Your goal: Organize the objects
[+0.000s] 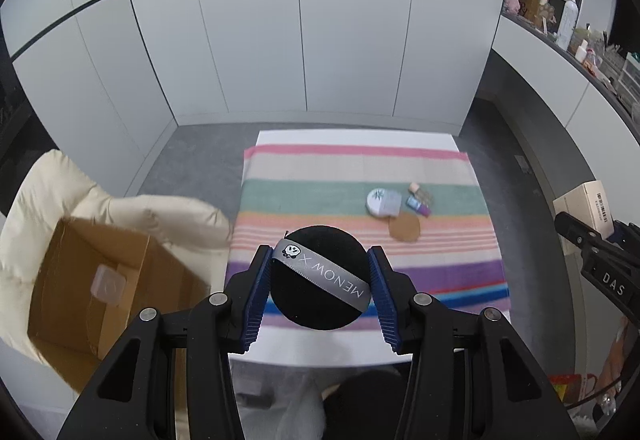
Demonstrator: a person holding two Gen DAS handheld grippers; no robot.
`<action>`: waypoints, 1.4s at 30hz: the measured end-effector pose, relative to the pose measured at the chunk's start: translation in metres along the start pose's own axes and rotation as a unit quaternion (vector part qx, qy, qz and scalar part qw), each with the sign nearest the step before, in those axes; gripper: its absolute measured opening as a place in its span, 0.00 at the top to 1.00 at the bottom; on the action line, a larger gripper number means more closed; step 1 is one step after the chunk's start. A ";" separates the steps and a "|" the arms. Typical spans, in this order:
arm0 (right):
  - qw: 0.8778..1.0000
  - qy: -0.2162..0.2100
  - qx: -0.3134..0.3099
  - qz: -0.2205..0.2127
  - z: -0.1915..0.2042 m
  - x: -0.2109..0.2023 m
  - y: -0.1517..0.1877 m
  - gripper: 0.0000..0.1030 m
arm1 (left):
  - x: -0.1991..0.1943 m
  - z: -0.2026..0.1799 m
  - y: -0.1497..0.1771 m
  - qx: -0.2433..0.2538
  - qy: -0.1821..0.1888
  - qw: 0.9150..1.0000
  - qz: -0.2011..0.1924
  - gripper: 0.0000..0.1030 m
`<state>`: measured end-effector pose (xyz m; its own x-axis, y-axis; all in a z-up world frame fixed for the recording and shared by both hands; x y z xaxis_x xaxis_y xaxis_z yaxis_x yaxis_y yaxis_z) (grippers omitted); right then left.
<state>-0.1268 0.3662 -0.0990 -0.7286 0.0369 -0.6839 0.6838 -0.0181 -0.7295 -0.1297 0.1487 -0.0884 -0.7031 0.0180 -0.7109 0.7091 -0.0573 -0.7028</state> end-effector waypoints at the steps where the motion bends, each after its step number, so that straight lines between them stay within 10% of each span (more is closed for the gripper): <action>1: 1.000 -0.001 -0.001 -0.001 0.002 -0.005 0.005 0.48 | -0.003 0.001 0.003 0.001 -0.001 1.000 0.001 0.53; 21: 0.999 -0.017 0.014 0.030 0.016 -0.073 0.099 0.47 | -0.029 0.033 0.060 0.019 -0.020 1.000 0.004 0.53; 42: 0.999 -0.018 -0.022 0.041 0.045 -0.066 0.091 0.47 | -0.026 0.101 0.078 -0.052 -0.034 0.997 0.037 0.53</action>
<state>-0.0180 0.3176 -0.1213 -0.6712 0.0007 -0.7413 0.7411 0.0235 -0.6710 -0.0611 0.0428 -0.1219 -0.6484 -0.0502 -0.7596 0.7581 0.0484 -0.6503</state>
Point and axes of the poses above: each gripper's, at about its wrist camera, not at the fingertips, and x roughly the way its jaws point, z to its left, y to its underside, the point moved 1 cm from there along x, roughly the way its jaws point, and after that the axes turned 9 degrees about -z, right-handed, at the moved point
